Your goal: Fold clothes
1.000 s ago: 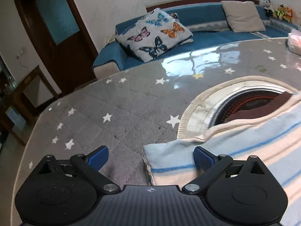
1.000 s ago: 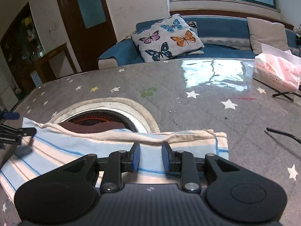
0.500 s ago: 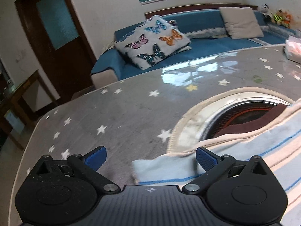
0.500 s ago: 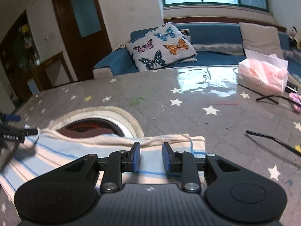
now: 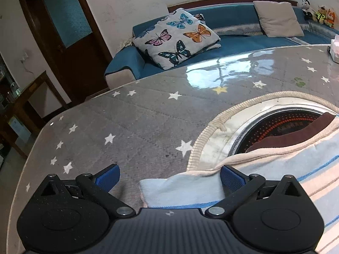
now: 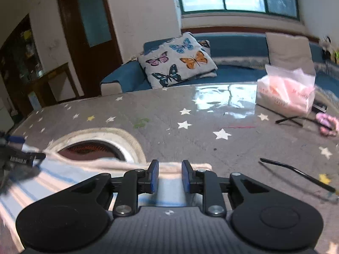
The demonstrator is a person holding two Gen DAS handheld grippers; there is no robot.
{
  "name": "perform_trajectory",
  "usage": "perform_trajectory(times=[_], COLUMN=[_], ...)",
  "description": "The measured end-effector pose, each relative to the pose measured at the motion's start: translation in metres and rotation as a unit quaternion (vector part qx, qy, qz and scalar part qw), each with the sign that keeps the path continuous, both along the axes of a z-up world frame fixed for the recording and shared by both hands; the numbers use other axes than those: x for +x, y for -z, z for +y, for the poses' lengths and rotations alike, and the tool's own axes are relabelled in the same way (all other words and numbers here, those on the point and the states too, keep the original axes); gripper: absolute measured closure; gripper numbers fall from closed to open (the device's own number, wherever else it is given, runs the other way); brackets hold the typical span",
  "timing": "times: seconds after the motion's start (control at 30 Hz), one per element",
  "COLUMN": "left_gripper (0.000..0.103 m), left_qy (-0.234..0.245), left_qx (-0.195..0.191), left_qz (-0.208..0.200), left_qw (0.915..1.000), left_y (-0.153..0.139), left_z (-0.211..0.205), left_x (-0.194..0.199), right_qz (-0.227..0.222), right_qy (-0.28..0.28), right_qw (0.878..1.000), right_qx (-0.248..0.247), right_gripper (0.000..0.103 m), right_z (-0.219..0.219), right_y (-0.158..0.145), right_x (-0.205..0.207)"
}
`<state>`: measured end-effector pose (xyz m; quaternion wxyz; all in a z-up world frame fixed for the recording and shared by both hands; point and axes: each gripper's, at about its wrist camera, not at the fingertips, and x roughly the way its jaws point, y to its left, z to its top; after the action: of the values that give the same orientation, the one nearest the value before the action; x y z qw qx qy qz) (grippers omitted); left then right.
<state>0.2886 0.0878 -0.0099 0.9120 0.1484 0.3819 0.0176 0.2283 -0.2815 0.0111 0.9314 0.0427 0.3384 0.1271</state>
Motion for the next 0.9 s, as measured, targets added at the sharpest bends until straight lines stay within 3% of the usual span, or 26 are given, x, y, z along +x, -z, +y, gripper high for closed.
perform_trajectory(times=[0.2,0.3,0.5,0.6,0.9], left_gripper=[0.0,0.0,0.0,0.0,0.0], left_qy=[-0.017,-0.017,-0.014,-0.015,-0.035], left_qx=[0.011,0.008,0.005,0.007,0.013], left_qz=[-0.001,-0.004,-0.003,-0.002,-0.026], left_qw=[0.9998,0.9998,0.9999,0.9999,0.999], left_y=[-0.001,-0.006,-0.008,-0.004,-0.001], left_z=[0.007,0.015,0.027,0.031,0.051], left_x=[-0.007,-0.021,-0.056,-0.076,-0.137], right_qz=[0.028,0.013,-0.019,-0.012,-0.01], right_qy=[0.024,0.022,-0.033,-0.072,-0.124], right_qw=[0.999,0.999,0.997,0.995,0.987], right_qx=[-0.011,-0.024,-0.06,-0.072,-0.103], right_gripper=[0.077,0.077,0.076,0.063,0.054], right_z=[-0.011,-0.006,0.03,0.053,0.086], right_y=[0.017,0.008,-0.007,-0.004,0.008], right_x=[0.01,0.003,-0.028,-0.043,-0.09])
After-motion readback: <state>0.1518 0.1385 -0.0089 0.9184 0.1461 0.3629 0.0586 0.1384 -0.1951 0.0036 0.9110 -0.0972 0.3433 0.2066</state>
